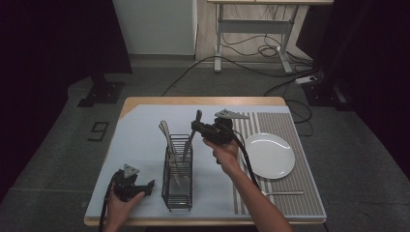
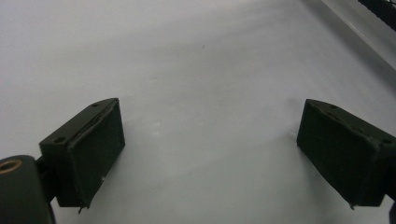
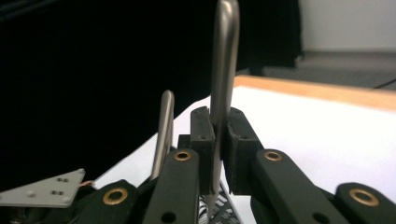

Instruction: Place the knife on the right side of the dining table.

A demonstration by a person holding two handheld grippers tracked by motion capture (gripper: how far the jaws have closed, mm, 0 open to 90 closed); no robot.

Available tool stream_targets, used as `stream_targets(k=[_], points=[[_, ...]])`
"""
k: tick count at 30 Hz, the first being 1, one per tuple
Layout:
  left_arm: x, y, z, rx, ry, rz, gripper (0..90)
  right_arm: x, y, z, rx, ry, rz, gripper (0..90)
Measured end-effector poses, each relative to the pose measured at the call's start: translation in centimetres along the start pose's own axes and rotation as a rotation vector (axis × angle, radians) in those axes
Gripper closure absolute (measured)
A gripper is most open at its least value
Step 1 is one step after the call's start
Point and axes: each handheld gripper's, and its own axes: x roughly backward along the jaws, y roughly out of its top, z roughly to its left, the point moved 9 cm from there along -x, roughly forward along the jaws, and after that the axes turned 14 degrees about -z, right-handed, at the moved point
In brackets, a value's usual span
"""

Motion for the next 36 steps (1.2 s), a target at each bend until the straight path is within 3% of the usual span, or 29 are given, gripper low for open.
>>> stream_targets(k=[3,6,9,13,24,30,36], points=[[0.0,0.0,0.0,0.000,0.001,0.000,7.1,0.9,1.2,0.4,0.039,0.001,-0.031,83.6],[0.0,0.0,0.0,0.000,0.001,-0.002,7.1,1.6,2.2,0.7,0.039,0.008,-0.062,83.6],[0.0,0.0,0.0,0.000,0.001,-0.002,7.1,3.5,5.0,1.0,0.043,0.019,-0.132,83.6],[0.0,0.0,0.0,0.000,0.001,-0.002,7.1,4.8,6.6,1.1,0.039,0.025,-0.170,83.6],[0.0,0.0,0.0,0.000,0.001,-0.002,7.1,6.5,8.3,1.2,0.033,0.046,-0.213,83.7],[0.0,0.0,0.0,0.000,0.001,-0.002,7.1,7.8,9.9,0.5,0.047,0.013,-0.251,83.7],[0.0,0.0,0.0,-0.001,0.001,-0.002,7.1,8.3,9.8,-0.8,0.055,-0.023,-0.251,83.7]])
